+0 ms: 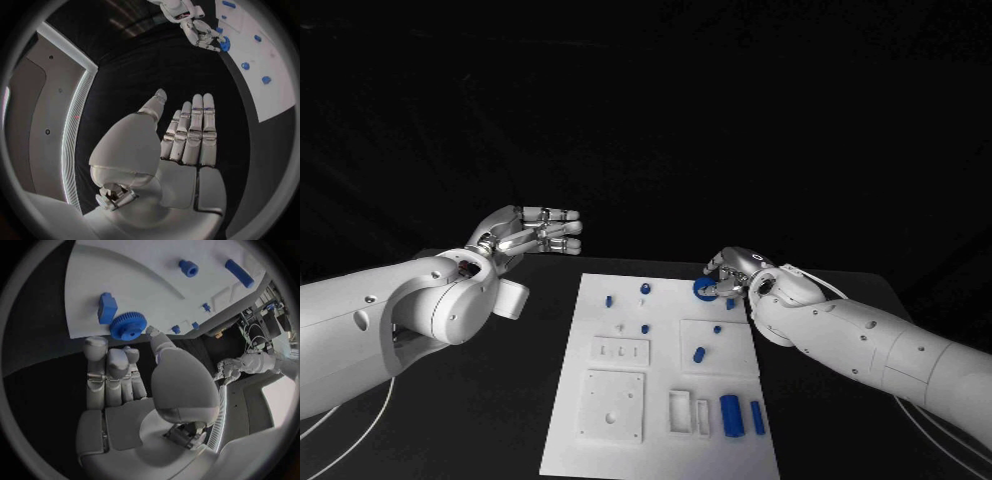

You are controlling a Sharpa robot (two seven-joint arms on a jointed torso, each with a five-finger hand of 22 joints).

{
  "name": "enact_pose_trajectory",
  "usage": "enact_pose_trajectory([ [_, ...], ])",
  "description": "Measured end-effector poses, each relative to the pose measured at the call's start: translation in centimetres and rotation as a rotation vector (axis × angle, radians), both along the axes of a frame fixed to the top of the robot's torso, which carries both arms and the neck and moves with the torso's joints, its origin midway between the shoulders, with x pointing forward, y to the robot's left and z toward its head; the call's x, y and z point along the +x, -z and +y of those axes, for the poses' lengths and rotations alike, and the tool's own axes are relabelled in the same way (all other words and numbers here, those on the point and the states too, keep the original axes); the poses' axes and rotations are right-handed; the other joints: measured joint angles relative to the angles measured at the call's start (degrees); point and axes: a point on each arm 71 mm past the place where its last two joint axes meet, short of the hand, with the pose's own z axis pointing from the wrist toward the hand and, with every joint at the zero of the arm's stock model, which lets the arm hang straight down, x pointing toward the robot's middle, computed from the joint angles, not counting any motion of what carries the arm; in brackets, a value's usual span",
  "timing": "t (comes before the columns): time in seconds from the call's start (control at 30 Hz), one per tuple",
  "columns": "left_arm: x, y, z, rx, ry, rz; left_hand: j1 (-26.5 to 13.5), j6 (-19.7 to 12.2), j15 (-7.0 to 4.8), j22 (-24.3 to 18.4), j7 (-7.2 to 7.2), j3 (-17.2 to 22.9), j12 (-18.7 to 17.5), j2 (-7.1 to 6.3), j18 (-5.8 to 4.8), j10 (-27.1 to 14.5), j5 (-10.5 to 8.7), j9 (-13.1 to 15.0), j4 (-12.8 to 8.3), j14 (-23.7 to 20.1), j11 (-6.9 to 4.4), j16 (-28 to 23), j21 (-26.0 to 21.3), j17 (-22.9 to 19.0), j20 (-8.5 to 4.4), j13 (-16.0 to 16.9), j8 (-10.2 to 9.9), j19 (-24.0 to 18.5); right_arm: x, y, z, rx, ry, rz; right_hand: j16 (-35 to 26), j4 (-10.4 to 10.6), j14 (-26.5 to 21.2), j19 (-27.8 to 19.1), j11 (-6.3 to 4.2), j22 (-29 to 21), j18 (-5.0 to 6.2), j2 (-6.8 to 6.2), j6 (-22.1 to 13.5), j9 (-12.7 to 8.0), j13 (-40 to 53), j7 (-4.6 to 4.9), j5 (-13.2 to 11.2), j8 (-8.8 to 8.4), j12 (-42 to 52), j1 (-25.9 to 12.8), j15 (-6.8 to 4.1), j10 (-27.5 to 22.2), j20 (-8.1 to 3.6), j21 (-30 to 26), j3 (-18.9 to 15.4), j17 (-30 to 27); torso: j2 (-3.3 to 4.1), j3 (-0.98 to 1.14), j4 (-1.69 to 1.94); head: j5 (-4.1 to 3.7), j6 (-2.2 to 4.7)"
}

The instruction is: Assemble the parts on the task board

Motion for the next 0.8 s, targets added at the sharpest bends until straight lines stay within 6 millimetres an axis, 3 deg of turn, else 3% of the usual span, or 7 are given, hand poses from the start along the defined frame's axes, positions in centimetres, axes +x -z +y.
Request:
enact_pose_trajectory([
  [0.33,0.00,0.01,0.05,0.001,0.001,0.001,0.00,0.00,0.00,0.01,0.00,0.00,0.00,0.00,0.00,0.00,0.00,0.00,0.00,0.00,0.00,0.00,0.00,0.00,0.00,0.00,0.00,0.00,-0.04,0.02,-0.17,-0.001,0.001,0.000,0.00,-2.31,0.00,0.00,0.00,0.00,-0.05,0.29,0.01,-0.04,-0.01,-0.01,-0.27,0.00,0.00,0.29,0.00,0.00,0.00,0.44,2.31,-0.01,0.00,0.03,-0.02,0.05,-0.13],
  [0.8,-0.02,0.03,0.07,0.001,0.003,0.002,0.00,0.00,0.00,0.01,0.00,0.00,0.00,0.00,0.00,0.00,0.00,0.00,0.00,0.00,0.00,0.00,0.06,0.00,0.00,0.00,0.00,0.00,-0.17,0.80,-0.32,-0.010,0.003,0.023,0.00,-3.25,0.00,0.00,0.00,0.00,-0.08,0.29,0.02,-0.03,0.08,-0.02,-0.27,0.00,0.00,0.29,0.00,0.00,0.00,0.44,2.94,0.06,0.07,0.04,0.02,-0.04,-0.23],
])
